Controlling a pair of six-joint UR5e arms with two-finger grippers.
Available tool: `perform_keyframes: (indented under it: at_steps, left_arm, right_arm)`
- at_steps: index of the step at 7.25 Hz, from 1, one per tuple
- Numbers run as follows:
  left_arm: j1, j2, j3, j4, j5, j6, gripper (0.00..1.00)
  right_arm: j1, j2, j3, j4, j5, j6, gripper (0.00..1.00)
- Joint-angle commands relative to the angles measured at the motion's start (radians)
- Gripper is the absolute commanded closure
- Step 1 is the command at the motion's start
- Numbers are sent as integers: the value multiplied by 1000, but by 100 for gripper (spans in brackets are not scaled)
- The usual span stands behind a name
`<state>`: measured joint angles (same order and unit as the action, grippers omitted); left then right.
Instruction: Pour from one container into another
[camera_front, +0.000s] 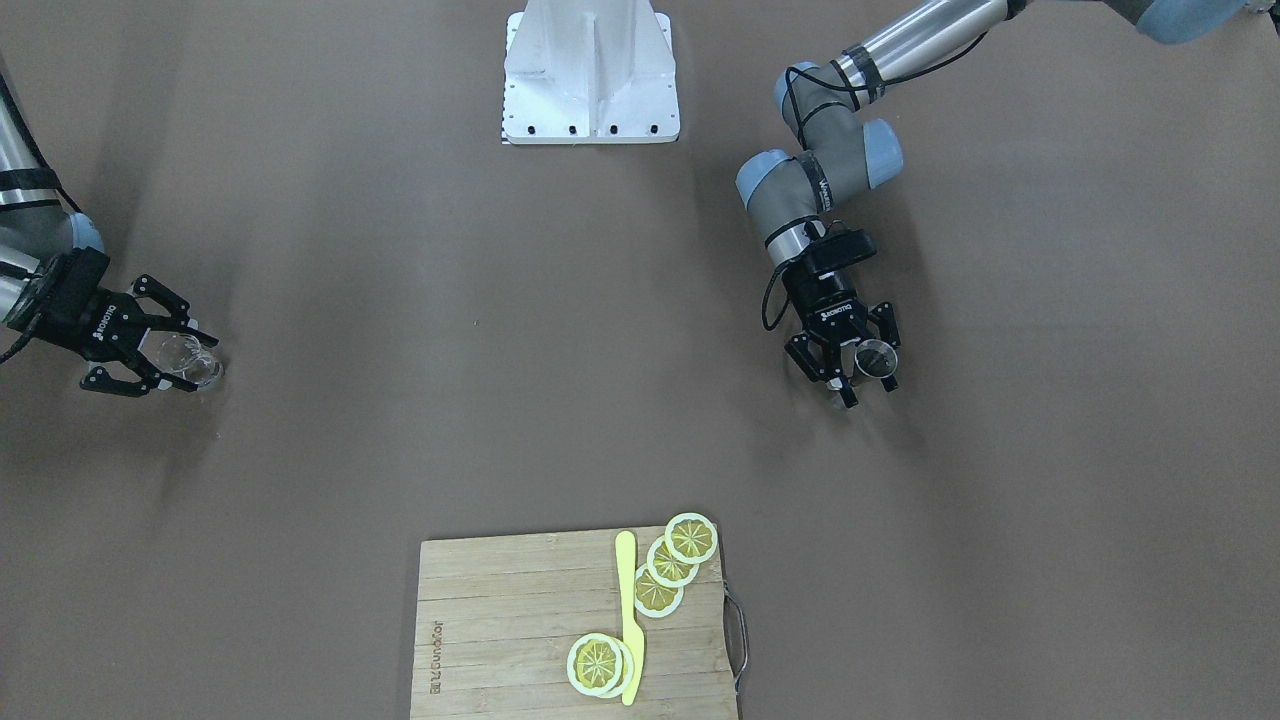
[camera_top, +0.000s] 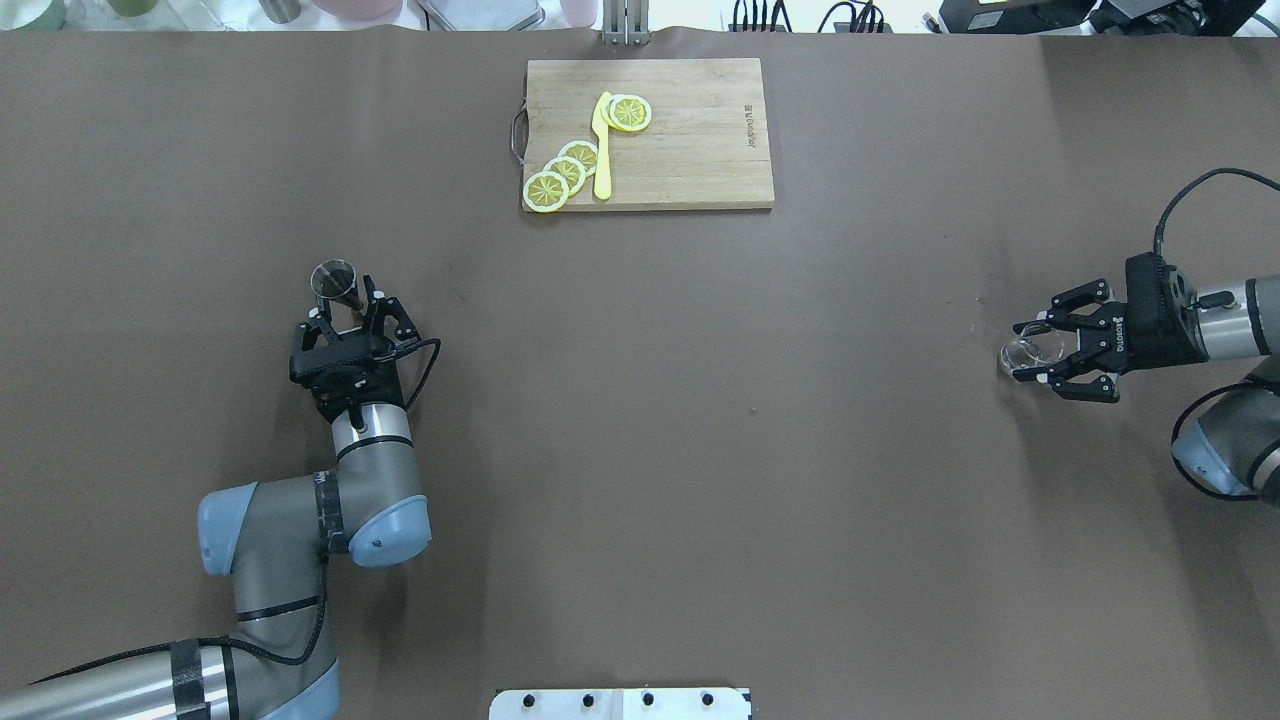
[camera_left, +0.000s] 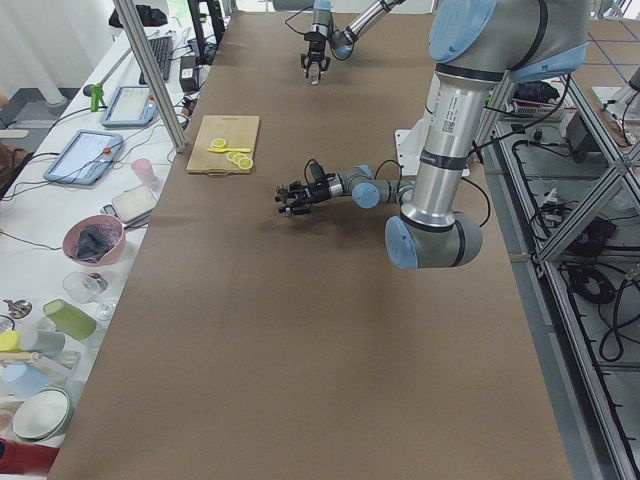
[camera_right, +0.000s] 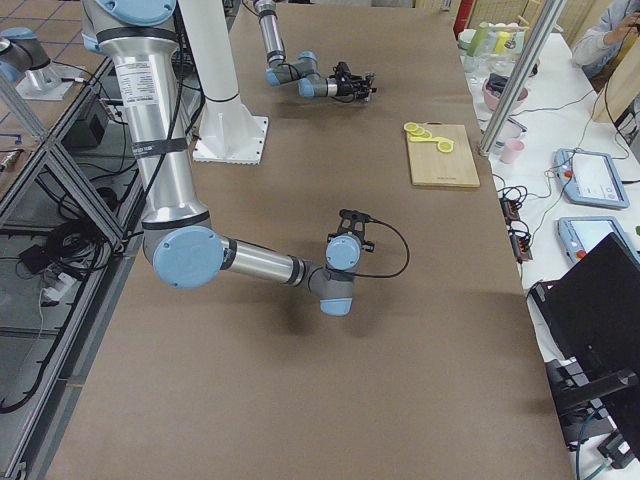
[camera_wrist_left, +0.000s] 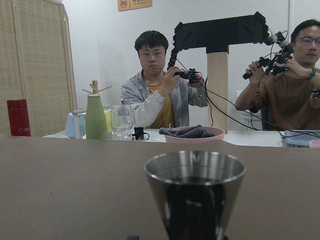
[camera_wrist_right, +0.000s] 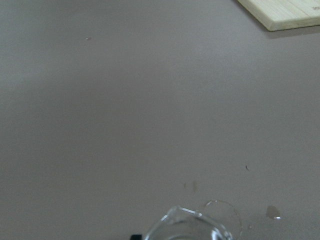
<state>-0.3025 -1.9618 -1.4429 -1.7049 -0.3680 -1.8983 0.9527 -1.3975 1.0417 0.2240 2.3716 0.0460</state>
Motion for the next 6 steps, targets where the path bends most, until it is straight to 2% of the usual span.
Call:
perform_keyframes:
  at_steps: [1,2,3,5,6]
  left_arm:
    - [-1,0,-1,-7,0,-1,48]
    - [-1,0,-1,-9,0,-1,53]
    - [-1,0,-1,-9,0,-5,56]
    - [-3,1,-1,-10,-3,-10,57]
    - [-4,1,-4,-10,-3,-10,65]
  right_arm:
    - [0,-2,3,0,0,0,67]
    - [0,0,3,0,0,0,85]
    - [1,0,12,-6,3,0,86]
    - [8,0,49,-44,8,11,94]
    - [18,0,94,-99,12,17,94]
